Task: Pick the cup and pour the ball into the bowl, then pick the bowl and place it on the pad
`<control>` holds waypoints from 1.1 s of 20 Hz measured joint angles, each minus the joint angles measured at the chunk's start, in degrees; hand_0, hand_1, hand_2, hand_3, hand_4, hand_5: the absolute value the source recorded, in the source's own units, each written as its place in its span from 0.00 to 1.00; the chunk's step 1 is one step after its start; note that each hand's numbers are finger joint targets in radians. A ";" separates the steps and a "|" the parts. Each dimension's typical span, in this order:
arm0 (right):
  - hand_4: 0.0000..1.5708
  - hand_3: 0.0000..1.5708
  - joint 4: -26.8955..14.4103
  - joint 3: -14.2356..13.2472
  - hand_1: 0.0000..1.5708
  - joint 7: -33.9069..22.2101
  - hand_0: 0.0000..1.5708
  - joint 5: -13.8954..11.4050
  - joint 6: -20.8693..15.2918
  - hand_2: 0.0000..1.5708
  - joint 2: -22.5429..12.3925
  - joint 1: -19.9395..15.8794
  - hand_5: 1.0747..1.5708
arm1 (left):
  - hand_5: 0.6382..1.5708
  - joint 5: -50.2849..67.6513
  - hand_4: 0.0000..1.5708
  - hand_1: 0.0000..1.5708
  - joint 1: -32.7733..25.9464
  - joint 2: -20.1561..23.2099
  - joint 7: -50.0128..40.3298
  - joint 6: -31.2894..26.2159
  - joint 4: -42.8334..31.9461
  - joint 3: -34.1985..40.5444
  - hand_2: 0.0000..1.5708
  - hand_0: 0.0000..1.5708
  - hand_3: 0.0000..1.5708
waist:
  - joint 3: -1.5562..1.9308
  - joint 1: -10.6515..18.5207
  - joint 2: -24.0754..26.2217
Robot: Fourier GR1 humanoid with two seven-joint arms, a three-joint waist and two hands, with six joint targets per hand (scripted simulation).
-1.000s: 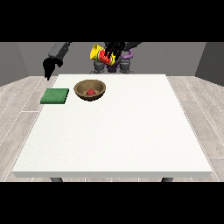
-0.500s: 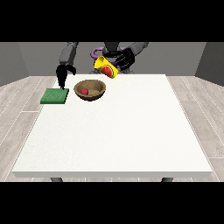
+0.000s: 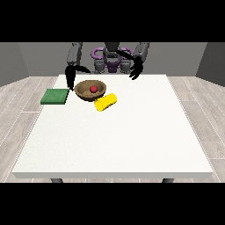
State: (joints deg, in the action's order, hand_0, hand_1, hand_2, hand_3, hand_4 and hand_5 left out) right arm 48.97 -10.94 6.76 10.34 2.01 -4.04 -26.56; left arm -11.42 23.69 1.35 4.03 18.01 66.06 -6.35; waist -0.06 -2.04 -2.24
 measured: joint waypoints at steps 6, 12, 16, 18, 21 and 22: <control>0.00 0.00 -2.01 -1.64 0.00 2.59 0.00 1.02 -0.25 0.00 -1.86 0.49 1.00 | 0.12 1.16 0.00 0.00 0.98 0.00 2.04 -3.51 0.46 0.99 0.00 0.00 0.00 | 0.06 2.40 -2.29; 0.00 0.00 -8.25 -4.10 0.00 9.92 0.00 2.06 0.06 0.00 -2.63 -0.48 1.00 | 0.12 1.33 0.00 0.00 1.96 0.71 3.05 -6.33 4.09 0.65 0.00 0.00 0.00 | 0.08 6.46 -6.31; 0.50 0.58 -10.10 -6.38 1.00 12.42 1.00 3.83 -0.38 1.00 -2.81 0.19 0.96 | 0.12 0.96 0.00 0.00 1.44 0.63 3.24 -6.54 6.19 0.22 0.00 0.00 0.00 | -0.87 7.78 -7.16; 0.52 0.74 -10.26 -7.21 1.00 13.49 1.00 4.20 -1.39 1.00 -2.97 0.67 0.96 | 0.12 1.40 0.00 0.00 1.43 1.37 3.56 -7.25 6.81 0.71 0.00 0.00 0.00 | -1.29 8.22 -7.36; 0.55 0.52 -10.35 -7.78 1.00 12.18 1.00 4.72 -2.94 1.00 -3.01 0.47 0.94 | 0.11 1.90 0.00 0.00 1.13 2.22 4.45 -7.69 6.54 1.72 0.00 0.00 0.00 | -1.42 8.13 -7.20; 0.55 0.54 -10.38 -7.63 1.00 10.77 1.00 4.68 -3.46 1.00 -3.12 0.60 0.94 | 0.10 2.34 0.00 0.00 0.45 2.67 4.70 -8.21 5.96 2.20 0.00 0.00 0.00 | -1.34 7.87 -6.49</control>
State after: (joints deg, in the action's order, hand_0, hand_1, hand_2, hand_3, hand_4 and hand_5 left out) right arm 38.59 -18.57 17.53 15.03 -1.45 -7.16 -25.96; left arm -9.08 24.15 4.01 8.73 9.81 72.02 -4.15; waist -1.40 5.83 -8.73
